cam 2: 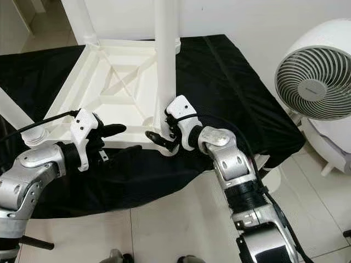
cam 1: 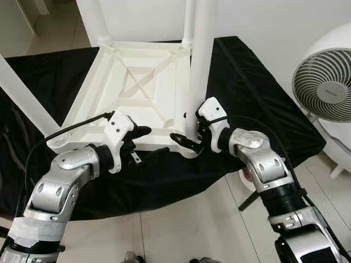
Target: Building children table
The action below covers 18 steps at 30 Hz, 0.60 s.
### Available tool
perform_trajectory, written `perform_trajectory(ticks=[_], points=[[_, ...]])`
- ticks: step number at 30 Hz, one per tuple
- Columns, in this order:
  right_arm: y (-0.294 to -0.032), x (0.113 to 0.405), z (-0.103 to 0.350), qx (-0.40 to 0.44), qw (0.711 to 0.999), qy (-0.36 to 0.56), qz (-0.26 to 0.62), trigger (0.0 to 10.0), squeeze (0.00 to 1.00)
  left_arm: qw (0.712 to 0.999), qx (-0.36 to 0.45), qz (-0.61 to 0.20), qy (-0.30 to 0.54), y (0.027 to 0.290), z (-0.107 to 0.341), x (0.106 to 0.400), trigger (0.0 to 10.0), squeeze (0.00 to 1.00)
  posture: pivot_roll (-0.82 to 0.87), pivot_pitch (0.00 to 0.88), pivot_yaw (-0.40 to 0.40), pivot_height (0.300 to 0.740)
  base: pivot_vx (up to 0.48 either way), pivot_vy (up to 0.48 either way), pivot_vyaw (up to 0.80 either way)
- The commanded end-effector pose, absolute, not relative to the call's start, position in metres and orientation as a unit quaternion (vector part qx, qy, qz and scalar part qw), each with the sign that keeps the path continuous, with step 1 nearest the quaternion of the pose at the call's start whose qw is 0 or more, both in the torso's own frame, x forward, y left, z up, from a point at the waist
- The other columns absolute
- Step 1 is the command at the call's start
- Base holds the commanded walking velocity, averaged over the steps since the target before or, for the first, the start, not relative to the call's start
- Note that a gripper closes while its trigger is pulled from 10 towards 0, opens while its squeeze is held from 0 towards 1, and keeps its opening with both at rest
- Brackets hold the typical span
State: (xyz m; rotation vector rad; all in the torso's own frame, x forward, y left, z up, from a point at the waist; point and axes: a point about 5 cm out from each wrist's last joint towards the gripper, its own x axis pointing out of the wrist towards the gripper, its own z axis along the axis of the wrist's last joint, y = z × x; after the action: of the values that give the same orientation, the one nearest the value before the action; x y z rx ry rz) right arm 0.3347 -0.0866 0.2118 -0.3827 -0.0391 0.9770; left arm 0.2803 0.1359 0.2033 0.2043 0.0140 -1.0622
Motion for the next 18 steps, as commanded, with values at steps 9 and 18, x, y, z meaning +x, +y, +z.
perform_trajectory(ticks=[9,18], points=[[-0.083,0.341,0.19,-0.133,0.927,0.03,0.351,0.0,0.0,0.87,0.102,-0.482,0.007,0.14,0.203,0.279,10.0,0.0,-0.04,0.097,0.033,0.74,0.0,0.0,0.0],[-0.101,0.333,0.179,-0.046,0.998,0.035,0.0,0.0,0.0,0.87,0.101,-0.482,0.008,0.14,0.202,0.279,10.0,0.0,-0.04,0.101,0.033,0.74,0.0,0.0,0.0]])
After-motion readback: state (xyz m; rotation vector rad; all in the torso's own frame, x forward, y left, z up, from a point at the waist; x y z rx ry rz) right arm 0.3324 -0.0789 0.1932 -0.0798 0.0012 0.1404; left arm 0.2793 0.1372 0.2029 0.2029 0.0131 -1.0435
